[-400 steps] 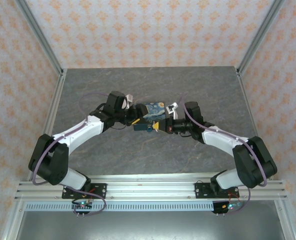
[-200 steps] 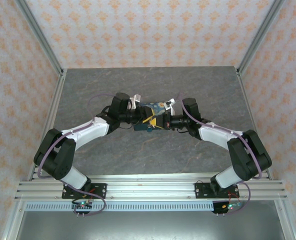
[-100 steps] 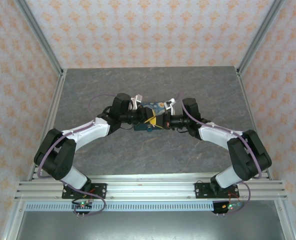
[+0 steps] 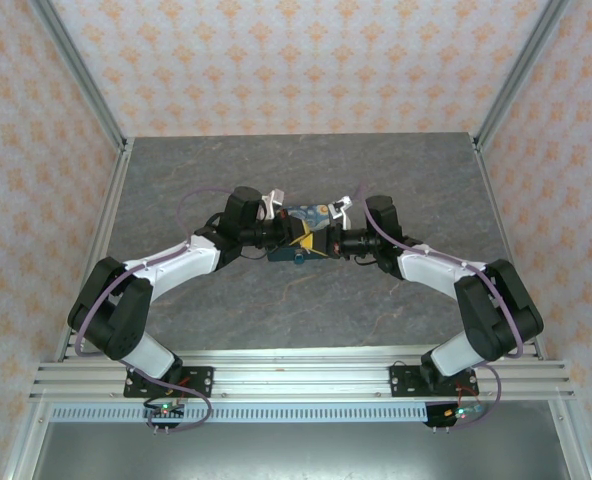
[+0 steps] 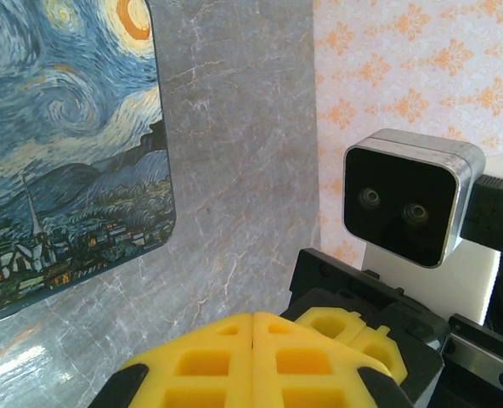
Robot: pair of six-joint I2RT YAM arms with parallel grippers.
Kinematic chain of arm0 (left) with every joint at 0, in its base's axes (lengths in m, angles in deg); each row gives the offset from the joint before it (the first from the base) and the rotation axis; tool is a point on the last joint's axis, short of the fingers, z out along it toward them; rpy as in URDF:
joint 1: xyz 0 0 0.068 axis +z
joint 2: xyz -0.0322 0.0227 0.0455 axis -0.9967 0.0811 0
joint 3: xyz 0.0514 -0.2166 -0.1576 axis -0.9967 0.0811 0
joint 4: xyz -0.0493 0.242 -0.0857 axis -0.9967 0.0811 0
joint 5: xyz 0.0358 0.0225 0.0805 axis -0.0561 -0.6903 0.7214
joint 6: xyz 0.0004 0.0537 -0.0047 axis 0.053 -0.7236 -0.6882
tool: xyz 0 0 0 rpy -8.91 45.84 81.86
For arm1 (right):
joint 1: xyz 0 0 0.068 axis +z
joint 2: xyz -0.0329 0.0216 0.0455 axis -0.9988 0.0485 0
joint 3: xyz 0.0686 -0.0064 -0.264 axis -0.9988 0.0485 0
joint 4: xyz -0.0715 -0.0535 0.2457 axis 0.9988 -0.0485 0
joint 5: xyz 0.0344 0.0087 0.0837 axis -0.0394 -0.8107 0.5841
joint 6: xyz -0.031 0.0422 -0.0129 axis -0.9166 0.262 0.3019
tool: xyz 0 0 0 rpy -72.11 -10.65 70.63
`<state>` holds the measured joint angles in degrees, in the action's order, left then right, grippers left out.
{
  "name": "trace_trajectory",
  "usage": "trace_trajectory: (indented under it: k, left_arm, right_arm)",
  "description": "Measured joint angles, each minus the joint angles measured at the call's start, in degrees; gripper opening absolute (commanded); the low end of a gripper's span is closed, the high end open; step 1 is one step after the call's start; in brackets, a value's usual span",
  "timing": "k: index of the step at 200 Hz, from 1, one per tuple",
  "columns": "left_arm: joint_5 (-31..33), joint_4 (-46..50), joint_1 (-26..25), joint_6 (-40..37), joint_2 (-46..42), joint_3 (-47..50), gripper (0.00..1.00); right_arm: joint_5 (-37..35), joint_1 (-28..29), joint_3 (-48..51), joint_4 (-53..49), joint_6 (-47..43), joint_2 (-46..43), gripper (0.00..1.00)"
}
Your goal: Unlock the padlock with the key
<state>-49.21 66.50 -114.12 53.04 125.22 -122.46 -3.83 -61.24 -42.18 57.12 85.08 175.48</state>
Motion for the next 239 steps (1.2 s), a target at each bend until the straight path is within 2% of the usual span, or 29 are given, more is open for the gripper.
trace_trajectory:
  k: [11,25,44,68,100,127,152,181,239]
  left_arm:
    - [0.20,0.02,0.00,-0.02,0.00,0.00,0.00]
    - [0.35,0.42,-0.11,-0.02,0.00,0.00,0.00]
    - [1.66,1.31,-0.20,-0.13,-0.02,-0.04,0.00]
    - [4.11,2.36,-0.28,-0.57,-0.11,-0.37,0.00]
    - [7.23,2.71,-0.39,-0.92,-0.31,-1.46,0.00]
    - [10.32,1.27,-0.39,-0.11,-0.85,-1.73,0.00]
    - [13.84,-3.91,-0.39,2.43,-2.47,-0.35,0.00]
    - [18.03,-9.11,-0.87,5.14,-4.98,1.90,0.00]
    - [24.79,-14.84,-3.52,8.68,-8.17,4.02,0.00]
  right_arm:
    - [-0.02,-0.17,0.04,0.07,0.31,0.00,0.36]
    - [-0.83,-1.01,0.83,0.48,0.33,-0.39,0.51]
    - [-2.49,-3.65,4.92,0.63,1.03,-3.65,0.61]
    - [-7.45,-7.69,11.69,-1.75,2.60,-13.03,0.70]
    - [-17.09,-7.80,15.87,-2.86,6.64,-24.02,0.71]
    - [-25.83,-4.92,17.90,0.52,12.31,-25.73,0.70]
    - [-34.05,0.70,18.38,6.54,17.35,-23.52,0.68]
    - [-40.26,4.15,17.20,13.57,20.98,-18.32,0.65]
    - [-43.36,7.10,10.38,24.09,23.45,-8.72,0.58]
